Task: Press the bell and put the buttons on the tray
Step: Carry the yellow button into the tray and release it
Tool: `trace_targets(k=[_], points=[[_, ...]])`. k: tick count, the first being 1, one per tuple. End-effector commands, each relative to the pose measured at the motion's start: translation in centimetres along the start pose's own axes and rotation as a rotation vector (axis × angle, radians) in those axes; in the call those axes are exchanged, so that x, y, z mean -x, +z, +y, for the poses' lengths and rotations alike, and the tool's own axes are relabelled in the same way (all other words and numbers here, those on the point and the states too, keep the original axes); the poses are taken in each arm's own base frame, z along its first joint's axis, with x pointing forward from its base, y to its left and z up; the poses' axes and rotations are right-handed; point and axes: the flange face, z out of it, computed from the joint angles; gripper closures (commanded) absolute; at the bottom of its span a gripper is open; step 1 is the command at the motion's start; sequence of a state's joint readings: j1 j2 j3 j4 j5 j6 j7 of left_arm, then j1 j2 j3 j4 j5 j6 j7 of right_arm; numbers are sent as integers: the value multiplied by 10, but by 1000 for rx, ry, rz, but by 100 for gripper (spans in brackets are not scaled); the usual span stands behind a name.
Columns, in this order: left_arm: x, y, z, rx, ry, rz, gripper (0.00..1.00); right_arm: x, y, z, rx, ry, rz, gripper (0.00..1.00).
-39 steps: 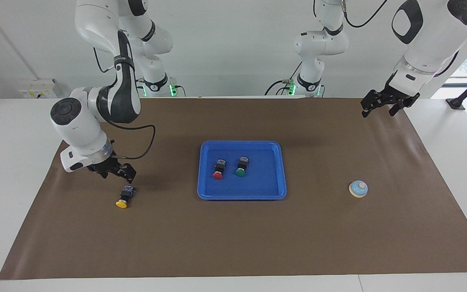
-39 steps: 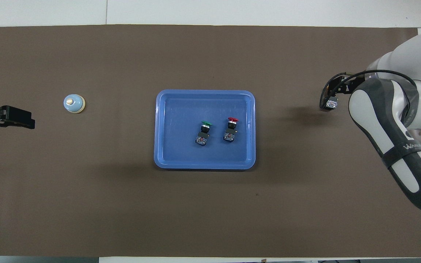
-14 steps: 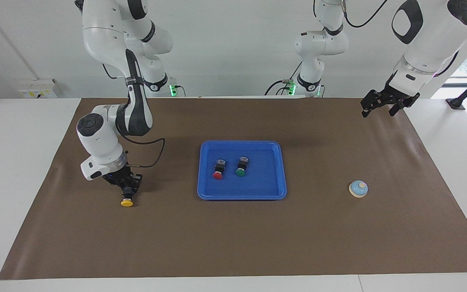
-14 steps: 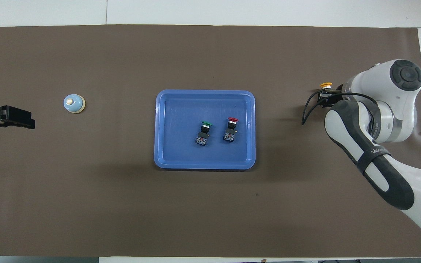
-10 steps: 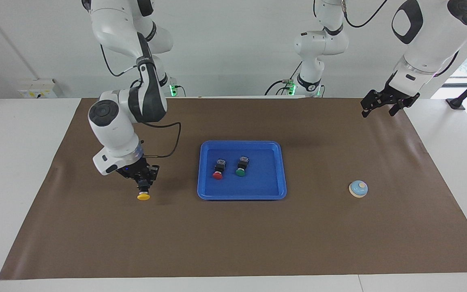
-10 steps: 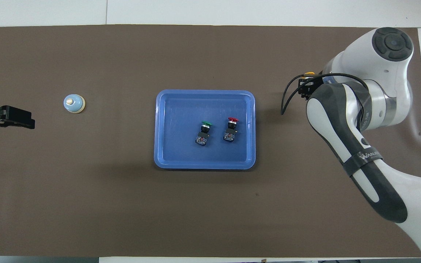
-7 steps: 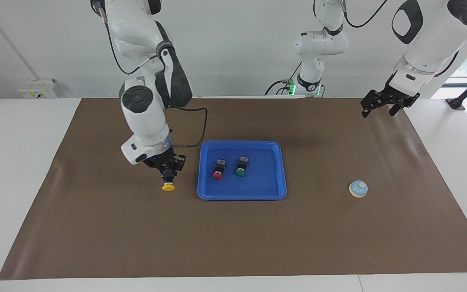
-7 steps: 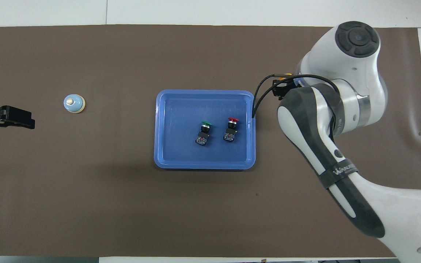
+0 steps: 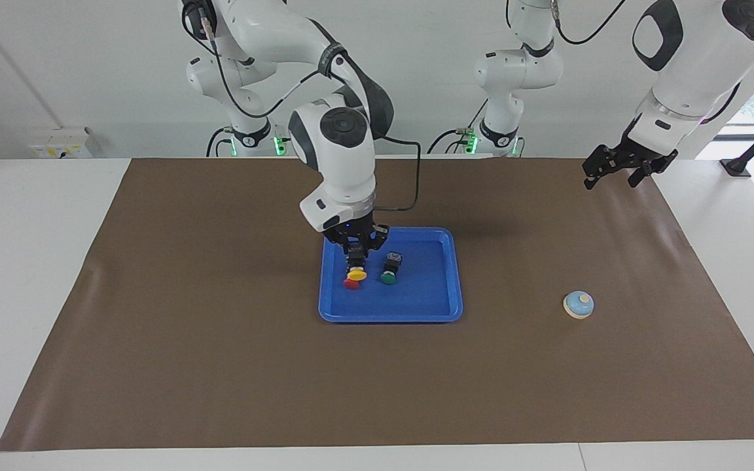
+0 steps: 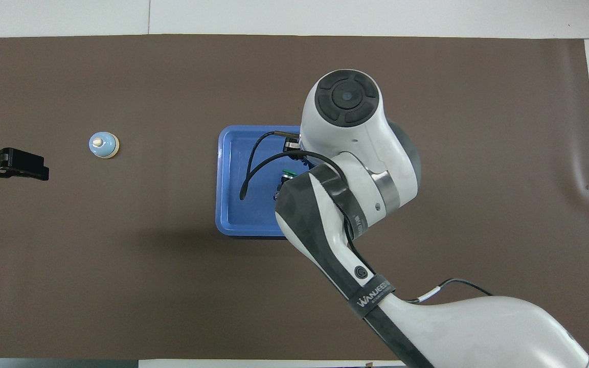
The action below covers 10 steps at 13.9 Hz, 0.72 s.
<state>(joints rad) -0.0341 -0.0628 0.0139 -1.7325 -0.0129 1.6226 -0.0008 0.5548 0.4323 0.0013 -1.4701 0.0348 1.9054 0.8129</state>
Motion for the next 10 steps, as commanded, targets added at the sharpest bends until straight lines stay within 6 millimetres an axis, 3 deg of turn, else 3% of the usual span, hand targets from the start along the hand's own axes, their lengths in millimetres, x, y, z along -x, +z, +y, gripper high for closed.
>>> trace_targets(k=[1,5,7,10], points=[[1,-5,-1,-7,-10,6,0,16,18,-48,-36,68,1,100],[1,-5,-1,-7,-10,6,0,47,45,-90,-105,85,41,100],[1,-5,-1,-7,-10,6,0,54,59,-93,-108,85,42,100],[1,-5,-1,-7,-10,6,0,79,107,-98,-103,56,42,100]])
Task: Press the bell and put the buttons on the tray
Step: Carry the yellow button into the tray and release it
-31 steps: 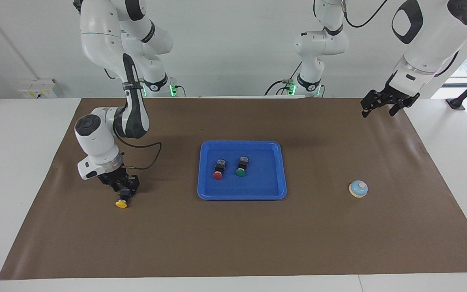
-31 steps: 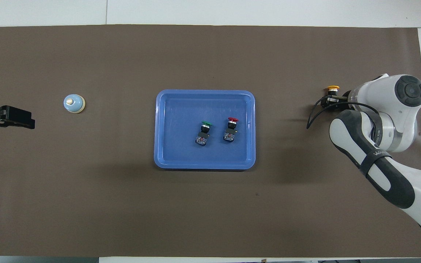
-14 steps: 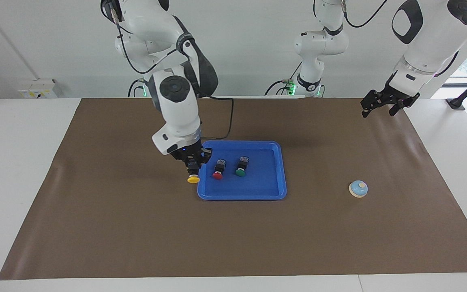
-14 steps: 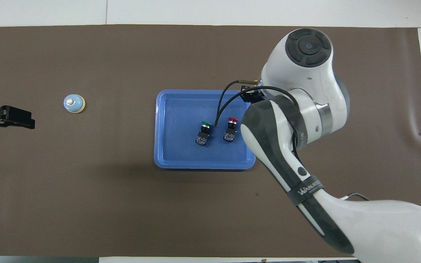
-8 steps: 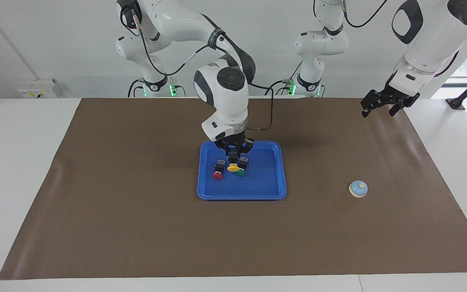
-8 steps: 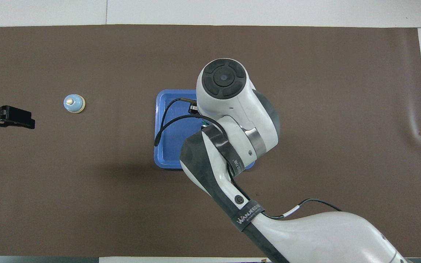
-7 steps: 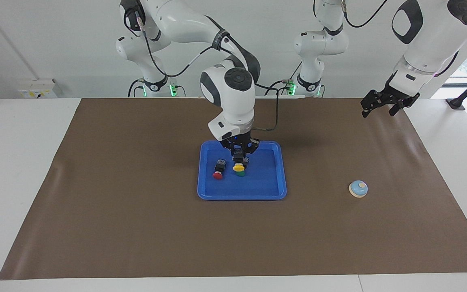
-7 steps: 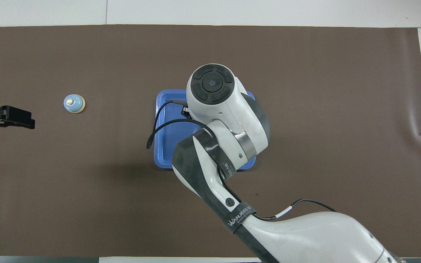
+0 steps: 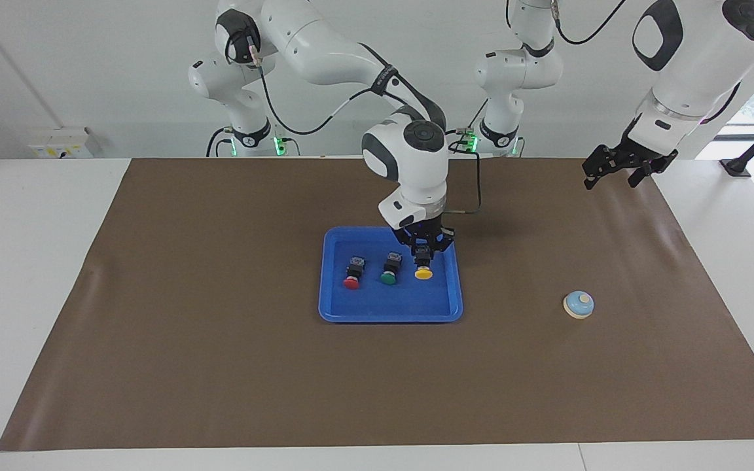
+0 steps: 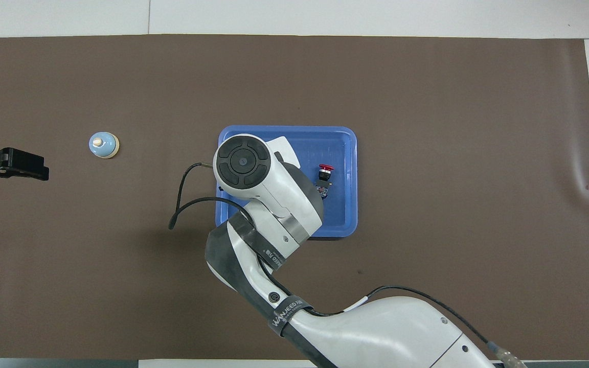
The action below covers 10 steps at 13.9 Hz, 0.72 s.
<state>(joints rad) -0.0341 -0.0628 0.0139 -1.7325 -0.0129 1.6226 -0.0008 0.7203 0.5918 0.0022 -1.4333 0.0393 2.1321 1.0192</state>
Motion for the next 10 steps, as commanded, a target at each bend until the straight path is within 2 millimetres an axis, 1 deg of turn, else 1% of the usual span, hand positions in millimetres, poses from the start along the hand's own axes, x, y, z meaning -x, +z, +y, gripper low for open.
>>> trace_targets(k=[1,3,4,7,8,9,10], points=[[1,-5,0,-7,-8,7,0,17,38,9,-14,8,-6,100],[1,-5,-1,-7,-10,6,0,21,51,14,-13,2,1,100],[1,-5,-1,-7,-10,6,0,27,55,14,-24,-6,9,100],[1,-5,-1,-7,-11,6,0,31,53,13,-8,4,-6,100],[1,-5,0,-7,-8,6,0,31,52,13,-3,21,-9,37],[1,-5,-1,-7,-10,6,0,31,48,11,1,40,-11,0],[1,-5,-1,-7,-10,6,0,27,36,8,17,61,-17,0]])
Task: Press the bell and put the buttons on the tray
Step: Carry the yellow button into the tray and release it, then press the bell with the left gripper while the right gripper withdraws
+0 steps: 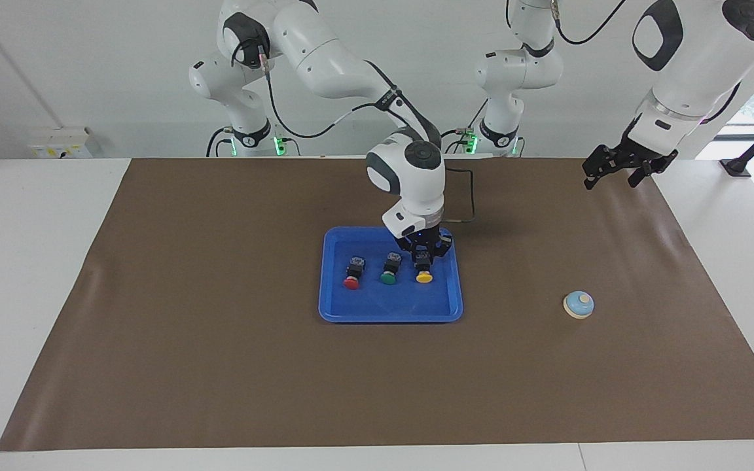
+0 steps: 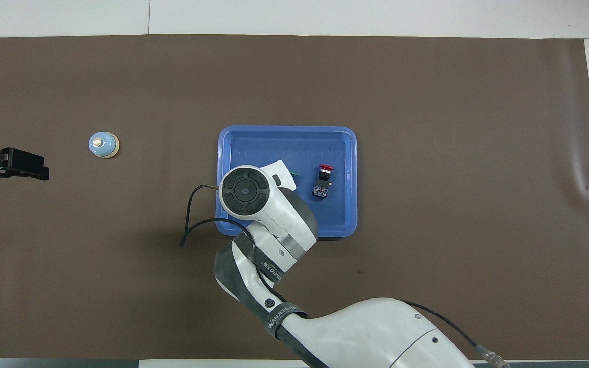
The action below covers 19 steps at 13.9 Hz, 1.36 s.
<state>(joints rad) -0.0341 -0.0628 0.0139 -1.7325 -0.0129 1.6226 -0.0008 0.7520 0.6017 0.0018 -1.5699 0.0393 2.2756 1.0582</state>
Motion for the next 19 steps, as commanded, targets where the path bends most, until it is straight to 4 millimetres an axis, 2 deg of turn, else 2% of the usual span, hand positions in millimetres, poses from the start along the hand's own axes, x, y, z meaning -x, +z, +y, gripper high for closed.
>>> trace_targets(k=[1,2,3,5,7,8,11,12,13,14,17,19], points=[[1,-5,-1,-7,-10,7,0,-7,-33,-4,36,57,-28,0],[1,-5,-1,-7,-11,6,0,-18,-47,-1,50,70,-34,0],[1,-5,-1,-7,-10,6,0,-31,-72,4,52,94,-41,0],[1,-5,0,-7,-10,6,0,-68,-112,29,48,152,-42,0],[2,-4,-1,-7,-10,1,0,-110,-161,72,41,200,-33,0],[4,-3,-1,-7,-13,-12,0,-124,-181,92,42,165,-38,0],[3,-7,4,-7,-7,18,2,-173,-223,161,52,106,-39,0],[-3,-3,7,-7,2,48,37,-184,-233,181,58,45,-46,0],[-7,3,7,-7,1,55,80,-193,-242,199,69,-11,-50,0],[-15,13,7,-7,2,47,100,-203,-249,220,74,-53,-56,0],[-56,58,5,-7,-2,70,100,-229,-277,284,72,-179,-74,0],[-87,87,2,-10,-4,63,100,-234,-292,316,78,-240,-93,0]])
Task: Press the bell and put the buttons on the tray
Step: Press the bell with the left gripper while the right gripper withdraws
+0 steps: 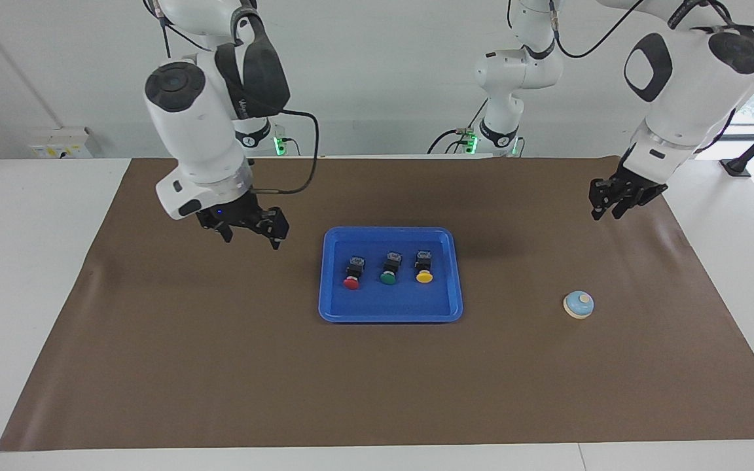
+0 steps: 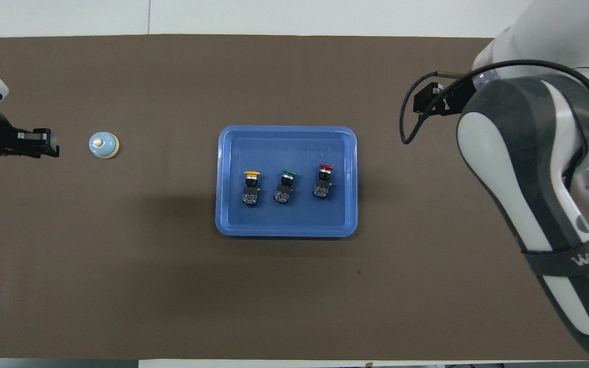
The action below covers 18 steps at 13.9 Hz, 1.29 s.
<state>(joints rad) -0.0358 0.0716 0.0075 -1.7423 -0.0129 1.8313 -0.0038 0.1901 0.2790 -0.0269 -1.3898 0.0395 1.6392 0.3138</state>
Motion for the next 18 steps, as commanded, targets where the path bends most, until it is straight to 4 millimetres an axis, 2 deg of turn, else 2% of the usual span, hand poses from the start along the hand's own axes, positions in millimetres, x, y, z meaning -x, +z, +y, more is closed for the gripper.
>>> trace_targets(k=[1,3,4,6,8,10,13,15,18], points=[[-45,46,-3,-18,-6,-11,100,9,-22,47,-8,-88,-23,0],[-66,65,-11,-17,-17,27,100,20,-41,77,-8,-145,-44,0],[-71,82,-22,-20,-33,17,100,26,-50,91,-9,-159,-54,0],[-80,103,-23,-17,-34,50,100,37,-66,117,-12,-165,-63,0],[-81,123,-24,-17,-33,43,100,55,-86,135,-12,-163,-73,0],[-76,133,-29,-17,-40,37,100,78,-105,152,-13,-142,-90,0],[-73,145,-27,-17,-37,40,100,106,-120,156,7,-135,-111,0],[-70,151,-28,-17,-39,30,100,109,-122,156,20,-133,-113,0],[-62,162,-27,-17,-39,18,100,111,-114,154,70,-134,-116,0]])
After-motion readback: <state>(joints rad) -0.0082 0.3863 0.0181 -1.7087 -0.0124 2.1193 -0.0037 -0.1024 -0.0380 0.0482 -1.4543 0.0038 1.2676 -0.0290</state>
